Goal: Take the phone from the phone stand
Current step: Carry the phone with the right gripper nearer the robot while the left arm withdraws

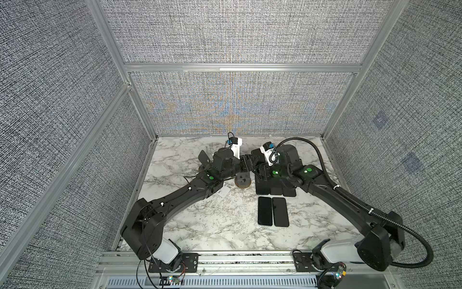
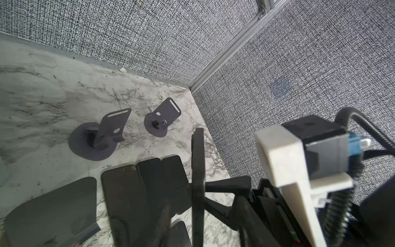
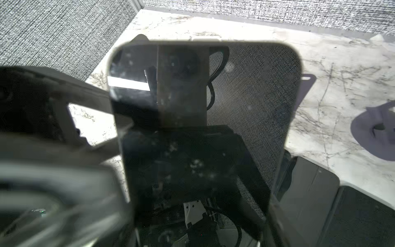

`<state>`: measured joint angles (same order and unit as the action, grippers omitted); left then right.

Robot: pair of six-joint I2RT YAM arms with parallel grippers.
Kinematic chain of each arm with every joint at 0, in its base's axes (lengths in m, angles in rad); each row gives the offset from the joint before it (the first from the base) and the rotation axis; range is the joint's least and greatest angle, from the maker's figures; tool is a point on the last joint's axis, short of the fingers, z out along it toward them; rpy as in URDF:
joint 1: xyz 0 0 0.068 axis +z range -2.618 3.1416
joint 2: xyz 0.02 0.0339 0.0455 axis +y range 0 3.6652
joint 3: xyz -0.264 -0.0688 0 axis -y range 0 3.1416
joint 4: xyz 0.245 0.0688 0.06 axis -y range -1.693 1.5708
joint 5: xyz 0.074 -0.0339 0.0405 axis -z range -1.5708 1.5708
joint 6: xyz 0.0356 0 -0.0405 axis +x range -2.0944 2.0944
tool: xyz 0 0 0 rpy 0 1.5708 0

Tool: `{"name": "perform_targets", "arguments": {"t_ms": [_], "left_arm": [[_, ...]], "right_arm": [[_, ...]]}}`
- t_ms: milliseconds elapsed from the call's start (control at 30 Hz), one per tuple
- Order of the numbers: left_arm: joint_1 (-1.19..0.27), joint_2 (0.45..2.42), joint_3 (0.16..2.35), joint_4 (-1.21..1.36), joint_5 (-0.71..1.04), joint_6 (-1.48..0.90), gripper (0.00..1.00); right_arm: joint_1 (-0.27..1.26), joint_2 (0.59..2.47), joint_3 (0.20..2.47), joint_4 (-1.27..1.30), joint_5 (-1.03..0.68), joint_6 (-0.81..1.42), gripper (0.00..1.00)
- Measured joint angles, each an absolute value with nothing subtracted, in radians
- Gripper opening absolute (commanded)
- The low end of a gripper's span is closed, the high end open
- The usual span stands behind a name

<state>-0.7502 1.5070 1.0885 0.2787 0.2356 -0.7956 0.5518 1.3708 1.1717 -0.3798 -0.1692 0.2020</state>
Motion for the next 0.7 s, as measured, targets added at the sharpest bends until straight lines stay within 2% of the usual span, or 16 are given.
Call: {"name": "perform_targets", "arguments": {"t_ms": [67,133,233,333,533,700], "left_arm": [[-0.750,1.493,1.082,0.280,0.234,-0.778,0.74],[-0.750,1.475,1.080,0.267,0.224,-0.752,0.75],[-0.743,1.434,1.077,0.247,0.202,-0.693,0.75],[-0.729,1.392,1.071,0.216,0.178,-0.631,0.75],[-0.703,1.327,1.040,0.153,0.152,-0.513,0.75],[-0.677,1.301,0.998,0.141,0.137,-0.467,0.75]], "right_arm": [[0.548,1.359,1.172,-0.408,-0.152,0.198,0.24],[0.538,1.345,1.169,-0.445,-0.122,0.193,0.16],[0.517,1.314,1.129,-0.516,-0.067,0.183,0.09],[0.495,1.274,1.069,-0.633,-0.001,0.185,0.05],[0.443,1.165,0.934,-0.865,0.084,0.279,0.05],[0.360,1.151,0.857,-1.003,0.125,0.369,0.05]]}}
